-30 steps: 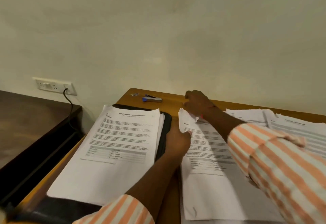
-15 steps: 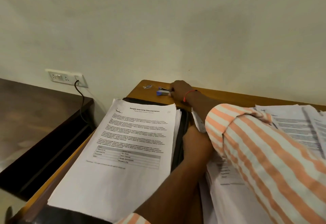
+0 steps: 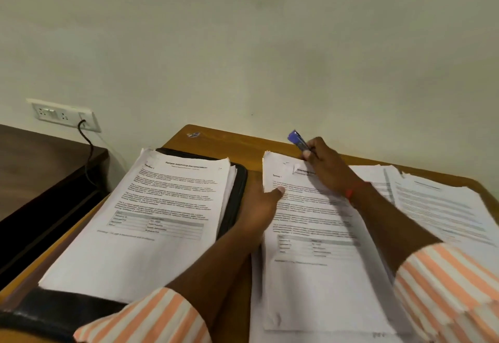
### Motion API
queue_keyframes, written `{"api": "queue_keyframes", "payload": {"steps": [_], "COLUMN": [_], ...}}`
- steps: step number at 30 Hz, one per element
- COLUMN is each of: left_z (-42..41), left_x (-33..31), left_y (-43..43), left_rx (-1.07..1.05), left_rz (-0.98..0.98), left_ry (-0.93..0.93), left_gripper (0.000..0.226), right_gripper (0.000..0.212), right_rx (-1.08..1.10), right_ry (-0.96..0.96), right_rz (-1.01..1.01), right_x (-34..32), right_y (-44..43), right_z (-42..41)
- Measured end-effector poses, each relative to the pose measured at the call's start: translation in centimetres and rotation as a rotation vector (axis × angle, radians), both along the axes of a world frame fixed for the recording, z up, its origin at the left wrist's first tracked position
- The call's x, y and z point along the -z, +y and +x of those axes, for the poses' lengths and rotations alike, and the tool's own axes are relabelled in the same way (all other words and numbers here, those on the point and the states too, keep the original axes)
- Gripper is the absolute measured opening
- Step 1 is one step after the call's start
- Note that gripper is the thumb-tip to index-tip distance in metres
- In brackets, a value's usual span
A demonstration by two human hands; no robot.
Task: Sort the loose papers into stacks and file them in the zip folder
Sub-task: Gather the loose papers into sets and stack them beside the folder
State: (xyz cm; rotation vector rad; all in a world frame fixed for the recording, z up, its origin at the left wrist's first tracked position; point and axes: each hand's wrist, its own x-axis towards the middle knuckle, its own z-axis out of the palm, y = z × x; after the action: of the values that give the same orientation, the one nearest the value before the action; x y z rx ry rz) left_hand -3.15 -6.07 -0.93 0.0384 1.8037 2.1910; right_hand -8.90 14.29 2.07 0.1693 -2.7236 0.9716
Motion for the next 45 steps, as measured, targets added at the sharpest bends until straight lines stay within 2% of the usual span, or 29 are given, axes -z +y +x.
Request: {"api": "queue_keyframes", "payload": {"steps": [3,7,12,17,19,23,25,28,33,39,45], "left_z": [0.4,0.4,-0.7,-1.3,-1.3,-1.0,-1.0,-1.0,-0.9,-0.6,-0.5], "left_x": [-0.1,-0.2,-0.2,0.6,0.8,0.8,0.7,0.9,0.8,0.4,0.3], "left_y": [0.6,0.7,0.4,0.5,0.6,0.7,0.8,0.8,0.8,0.8,0.9], "left_rx": [0.023,0.025,-0.081,-0.123,-0.134,-0.135,-0.142,-0.163,-0.148,-0.142,-0.135], "left_rz": [-0.099,-0.182,-0.319,-0.508,-0.549,-0.528,-0.529,-0.547,-0.542,-0.614,-0.657], "left_ry": [0.091,0.137,0.166,0.271,0.323,0.349,0.362,0.372,0.405,0.542,0.571], "left_gripper": [0.022,0.027,0.033,0.036,0.035,0.033,0.032,0.032,0.032,0.019,0.014], "right_gripper": [0.014,0.016,0.020,0.007,0.011,0.034,0.038,0.033,0.045,0.057,0.051], "right_rx": [0.055,0.124,0.047,0.037,-0.005,-0.200,-0.241,-0.234,-0.180,-0.197,-0.191], "right_ry": [0.122,0.201,0.195,0.270,0.270,0.181,0.155,0.135,0.146,0.169,0.172], "right_rz": [0.029,0.070,0.136,0.243,0.223,0.297,0.333,0.304,0.397,0.495,0.568], "right_x": [1.1,2.8,3.1,1.9,0.5,-1.3,-1.5,-1.4,-1.5,-1.8,-2.3], "right_y": [0.1,-0.3,-0.7,-0.4,0.0,0.1,-0.1,-0.1,0.0,-0.6,-0.8], "right_z": [2.2,2.7,3.0,3.1,3.1,3.7,4.0,3.8,3.3,3.7,3.8]}}
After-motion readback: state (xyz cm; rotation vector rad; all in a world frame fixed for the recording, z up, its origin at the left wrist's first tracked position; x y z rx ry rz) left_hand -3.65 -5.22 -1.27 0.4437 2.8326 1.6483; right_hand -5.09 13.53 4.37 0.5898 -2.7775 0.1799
